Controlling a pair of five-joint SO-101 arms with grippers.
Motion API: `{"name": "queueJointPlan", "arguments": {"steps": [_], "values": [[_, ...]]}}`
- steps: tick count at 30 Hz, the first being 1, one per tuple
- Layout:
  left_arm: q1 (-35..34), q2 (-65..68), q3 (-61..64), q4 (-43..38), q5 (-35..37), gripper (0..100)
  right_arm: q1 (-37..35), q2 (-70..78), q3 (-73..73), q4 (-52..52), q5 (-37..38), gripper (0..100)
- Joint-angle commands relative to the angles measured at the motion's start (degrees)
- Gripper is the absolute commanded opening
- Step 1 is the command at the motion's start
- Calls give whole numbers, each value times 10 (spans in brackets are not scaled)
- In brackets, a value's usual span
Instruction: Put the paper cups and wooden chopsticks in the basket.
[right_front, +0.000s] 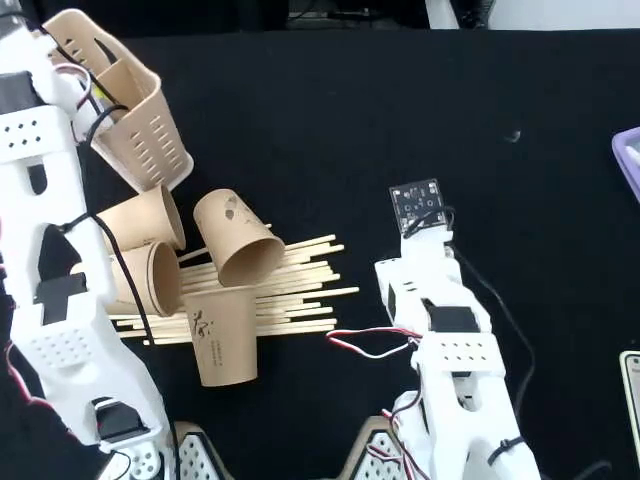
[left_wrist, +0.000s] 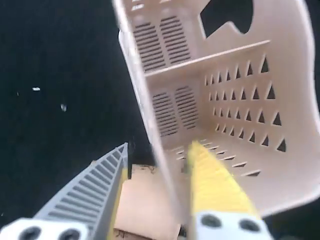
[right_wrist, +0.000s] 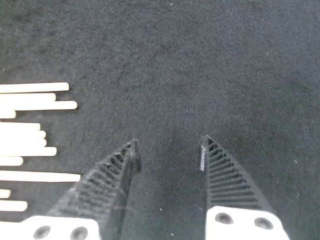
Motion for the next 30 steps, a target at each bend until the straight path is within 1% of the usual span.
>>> {"name": "queueJointPlan", "arguments": {"steps": [1,3,6,8,10,11,12,15,19,25,27,30], "values": [[40,-31,13,-8,-24,54,-7,-16,-3,-16,-1,196],[76,-33,12,-7,-75,27,-7,-18,-2,-16,-1,195],[132,-38,9,5,-191,30,-4,-19,-6,-16,-4,194],[164,-38,-12,44,-270,30,-2,-19,-21,-7,-3,194],[192,-38,-36,100,-338,30,15,-19,-64,34,-6,194],[203,-37,-40,114,-363,30,26,-19,-96,62,-7,194],[208,-38,-38,111,-374,30,37,-19,-131,89,-8,194],[220,-38,-35,111,-375,30,59,-19,-233,153,-25,197],[251,-38,-31,111,-373,30,47,-19,-342,198,-26,198],[282,-50,-10,111,-373,30,-50,-13,-429,194,-26,205],[298,-62,11,111,-373,30,-76,-5,-442,171,-26,243],[327,-85,51,110,-373,30,-91,22,-436,115,-26,297]]}}
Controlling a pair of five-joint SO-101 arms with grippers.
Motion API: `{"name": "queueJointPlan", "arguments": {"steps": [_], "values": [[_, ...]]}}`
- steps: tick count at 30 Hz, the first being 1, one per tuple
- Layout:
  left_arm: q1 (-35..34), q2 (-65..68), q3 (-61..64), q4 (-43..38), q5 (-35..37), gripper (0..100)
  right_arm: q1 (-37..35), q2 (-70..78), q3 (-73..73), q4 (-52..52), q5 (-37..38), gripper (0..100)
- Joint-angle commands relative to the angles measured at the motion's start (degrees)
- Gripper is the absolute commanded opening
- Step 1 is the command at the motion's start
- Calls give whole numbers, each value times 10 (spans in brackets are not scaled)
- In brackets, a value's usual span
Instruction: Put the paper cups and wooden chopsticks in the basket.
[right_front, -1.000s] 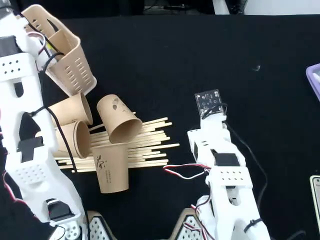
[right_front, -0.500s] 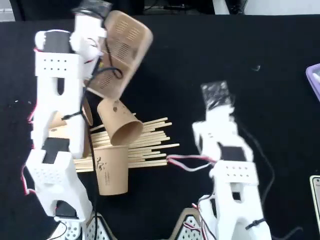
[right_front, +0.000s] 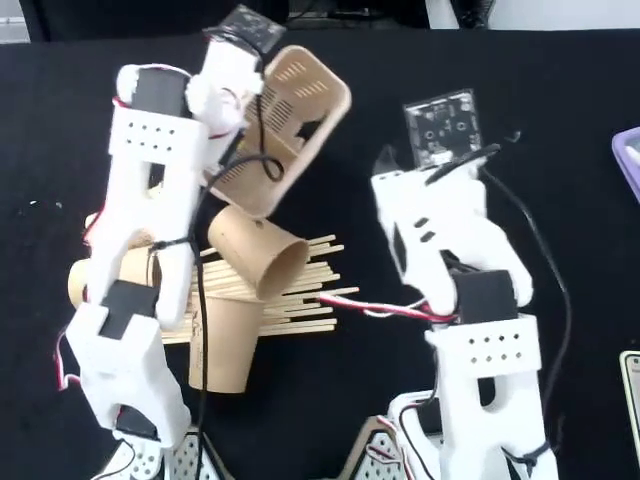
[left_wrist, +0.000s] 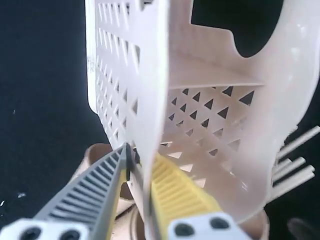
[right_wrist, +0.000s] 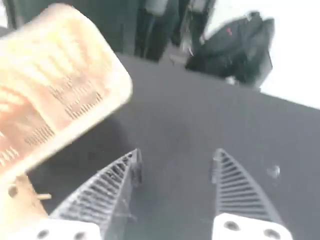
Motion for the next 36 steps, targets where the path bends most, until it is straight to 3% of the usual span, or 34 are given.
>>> {"name": "queueJointPlan", "arguments": {"steps": [1,6,16,18,21,22,28,36], "values": [[57,-51,54,6,-2,30,-18,36,-25,-73,-5,306],[86,-73,85,3,-2,30,9,99,-24,-178,-2,308],[89,-76,85,3,-2,30,15,244,-32,-275,29,300],[92,-75,85,3,-2,30,14,263,-46,-273,83,224],[92,-74,85,3,-2,32,17,269,-55,-273,161,0],[91,-74,85,3,-2,33,18,264,-52,-269,171,36],[92,-74,80,-7,-2,33,14,190,-33,-218,127,11],[87,-74,80,-31,2,33,38,47,108,-253,24,11]]}}
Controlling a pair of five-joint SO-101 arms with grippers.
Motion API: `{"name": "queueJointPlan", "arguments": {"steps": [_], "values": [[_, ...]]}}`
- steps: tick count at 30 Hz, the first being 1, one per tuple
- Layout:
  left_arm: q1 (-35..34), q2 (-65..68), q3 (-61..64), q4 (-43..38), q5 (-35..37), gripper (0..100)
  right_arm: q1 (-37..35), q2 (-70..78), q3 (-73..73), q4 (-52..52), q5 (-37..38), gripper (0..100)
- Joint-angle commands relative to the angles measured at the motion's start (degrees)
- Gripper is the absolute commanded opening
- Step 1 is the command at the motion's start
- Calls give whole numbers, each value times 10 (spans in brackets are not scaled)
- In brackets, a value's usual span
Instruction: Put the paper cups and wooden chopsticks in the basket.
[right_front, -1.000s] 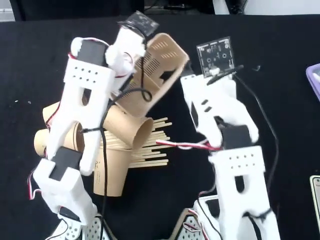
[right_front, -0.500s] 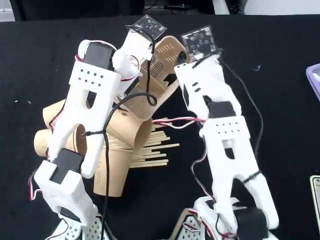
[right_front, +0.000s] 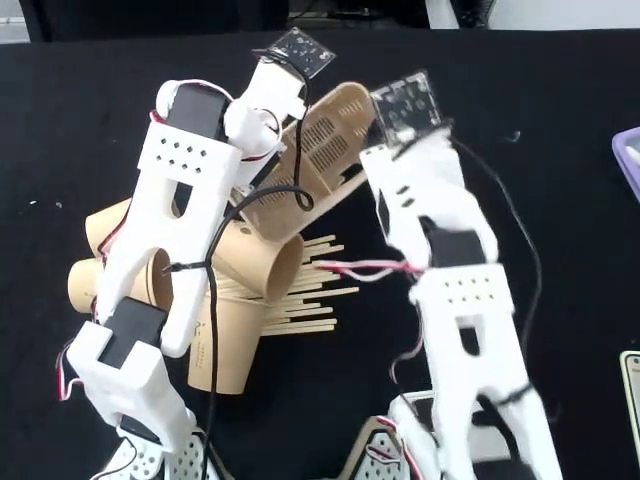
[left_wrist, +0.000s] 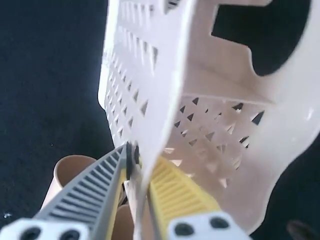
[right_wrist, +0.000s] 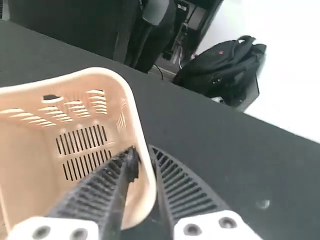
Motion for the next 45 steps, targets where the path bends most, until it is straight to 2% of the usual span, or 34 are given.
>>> {"name": "queueJointPlan", "arguments": {"steps": [1,5,9,11,15,18,22,29,35,37,40,45], "values": [[11,-13,-3,-8,10,34,29,-92,49,-25,-51,11],[-7,-13,-4,-63,72,48,52,-179,116,-26,-69,11],[-37,-18,-4,-112,232,223,51,-210,141,-26,-69,11],[-51,-21,-12,-117,280,259,51,-204,138,-27,-69,11],[-68,-53,-100,-79,239,241,51,-169,125,-57,-69,11],[-67,-71,-143,-19,206,242,51,-125,98,-70,-69,11],[-67,-71,-120,33,174,238,51,-44,37,-68,-73,11],[-65,-45,12,-59,176,238,50,91,-45,-65,-73,11],[-67,-38,64,-120,173,236,21,149,-59,-65,-70,11],[-80,-38,80,-120,171,191,13,150,-60,-65,-70,11],[-110,-36,96,-124,164,27,2,151,-75,-65,-73,11],[-172,-36,104,-176,147,36,-34,153,-100,-66,-73,11]]}}
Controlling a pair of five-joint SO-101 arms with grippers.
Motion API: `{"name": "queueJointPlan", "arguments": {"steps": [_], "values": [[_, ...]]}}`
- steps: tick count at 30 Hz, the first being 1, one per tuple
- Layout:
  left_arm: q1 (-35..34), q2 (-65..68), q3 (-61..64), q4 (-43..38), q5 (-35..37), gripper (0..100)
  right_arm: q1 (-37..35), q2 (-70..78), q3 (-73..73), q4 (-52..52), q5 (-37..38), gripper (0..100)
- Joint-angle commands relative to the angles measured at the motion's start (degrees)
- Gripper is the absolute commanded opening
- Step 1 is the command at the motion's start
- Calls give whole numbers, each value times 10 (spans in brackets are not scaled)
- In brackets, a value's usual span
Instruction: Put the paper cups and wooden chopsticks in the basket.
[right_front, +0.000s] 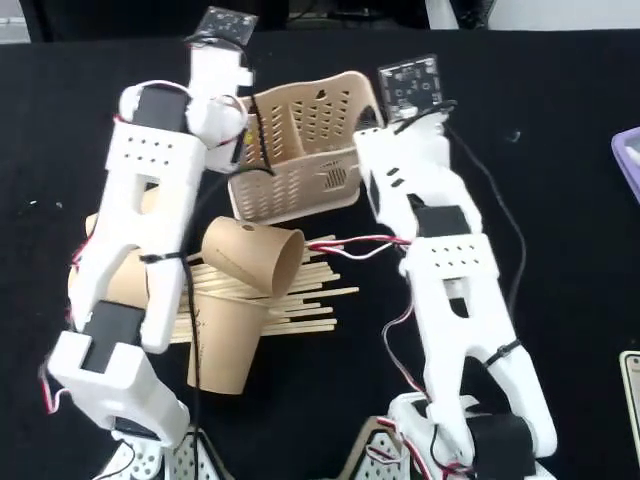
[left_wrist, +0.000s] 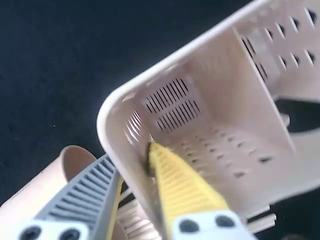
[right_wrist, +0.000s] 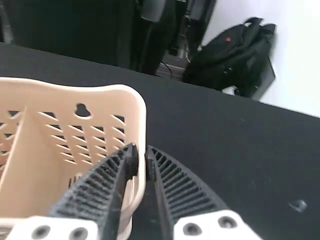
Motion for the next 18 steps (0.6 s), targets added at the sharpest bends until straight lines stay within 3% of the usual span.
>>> {"name": "queueJointPlan", "arguments": {"steps": [1,13,16,18], "values": [[-74,-4,1,-55,-12,35,-28,-3,-27,-7,-4,11],[-124,70,-28,-77,-11,38,-55,0,-27,-6,-3,15],[-120,67,-53,-29,-9,97,-55,0,-25,15,-4,28],[-120,66,-79,-14,-9,166,-55,0,-36,28,-4,103]]}}
